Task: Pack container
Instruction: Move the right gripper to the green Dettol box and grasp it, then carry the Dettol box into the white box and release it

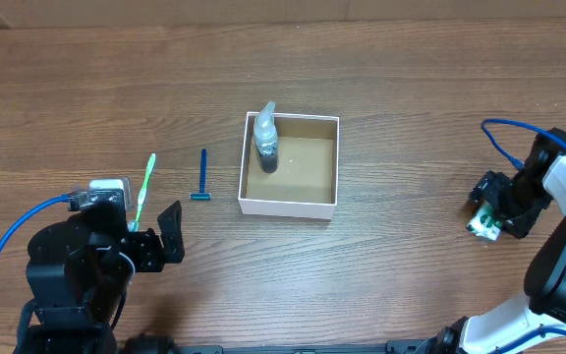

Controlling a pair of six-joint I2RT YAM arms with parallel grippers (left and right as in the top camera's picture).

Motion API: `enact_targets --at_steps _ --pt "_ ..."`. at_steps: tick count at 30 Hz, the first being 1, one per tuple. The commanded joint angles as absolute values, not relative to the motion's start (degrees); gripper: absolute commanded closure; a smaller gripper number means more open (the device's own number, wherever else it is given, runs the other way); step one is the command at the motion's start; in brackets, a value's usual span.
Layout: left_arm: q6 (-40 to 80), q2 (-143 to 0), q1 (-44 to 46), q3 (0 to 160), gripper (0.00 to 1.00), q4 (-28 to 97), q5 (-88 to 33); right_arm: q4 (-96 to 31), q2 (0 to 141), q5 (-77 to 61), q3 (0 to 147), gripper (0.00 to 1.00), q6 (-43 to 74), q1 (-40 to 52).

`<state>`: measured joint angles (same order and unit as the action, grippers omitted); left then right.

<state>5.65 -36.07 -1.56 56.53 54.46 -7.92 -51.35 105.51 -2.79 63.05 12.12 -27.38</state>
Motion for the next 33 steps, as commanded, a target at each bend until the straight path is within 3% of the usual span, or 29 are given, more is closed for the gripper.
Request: enact_targets --at_steps 1,4,6,7,8,11,14,18,22,26,31,32,33 --pt "5.82 -36.05 -1.37 57.91 0.0 54.19 -8.6 -51.05 106.85 -4.14 62.96 0.37 11.94 -27.4" --pt "5.82 -36.05 -1.37 57.91 0.0 54.19 -8.6 -51.0 106.85 -4.14 62.96 0.46 11.94 -27.4" --pt "5.8 -36.05 -1.37 57.91 0.0 54.19 -8.58 -50.83 106.85 -4.19 62.96 0.67 12.43 -27.4" --pt "5.8 -36.05 -1.37 57.91 0.0 54.17 -8.6 -50.83 106.85 -4.19 63.0 0.69 12.43 -27.4" --pt "5.8 -36.05 -1.37 57.91 0.0 54.15 -8.56 -50.98 106.85 -4.21 63.29 0.82 12.43 -27.38" --pt "5.78 -36.05 -1.37 57.91 0.0 54.13 -8.54 -54.61 106.69 -4.32 66.54 0.96 12.62 -27.22" --pt "5.78 -36.05 -1.37 57.91 0.0 54.13 -8.54 -59.64 103.68 -4.43 73.03 0.96 12.14 -24.77" --pt "5.8 -36.05 -1.37 57.91 0.0 54.15 -8.54 -62.13 93.03 -4.38 81.32 0.96 11.46 -14.11" --pt "5.82 -36.05 -1.37 57.91 0.0 54.15 -8.58 -59.99 85.54 -3.51 85.97 0.96 12.01 6.37" --pt "5.8 -36.05 -1.37 57.91 0.0 54.15 -8.58 -50.76 90.39 -2.0 85.84 0.96 13.67 26.28" --pt "5.8 -36.05 -1.37 57.91 0.0 54.19 -8.56 -47.7 105.19 -2.68 85.84 0.95 13.65 29.56" --pt "5.8 -36.05 -1.37 57.91 0.0 54.24 -8.56 -47.55 106.15 -2.68 85.84 0.92 13.65 29.56" --pt "5.8 -36.05 -1.37 57.91 0.0 54.26 -8.58 -47.03 106.5 -2.68 85.84 0.66 13.47 29.56"
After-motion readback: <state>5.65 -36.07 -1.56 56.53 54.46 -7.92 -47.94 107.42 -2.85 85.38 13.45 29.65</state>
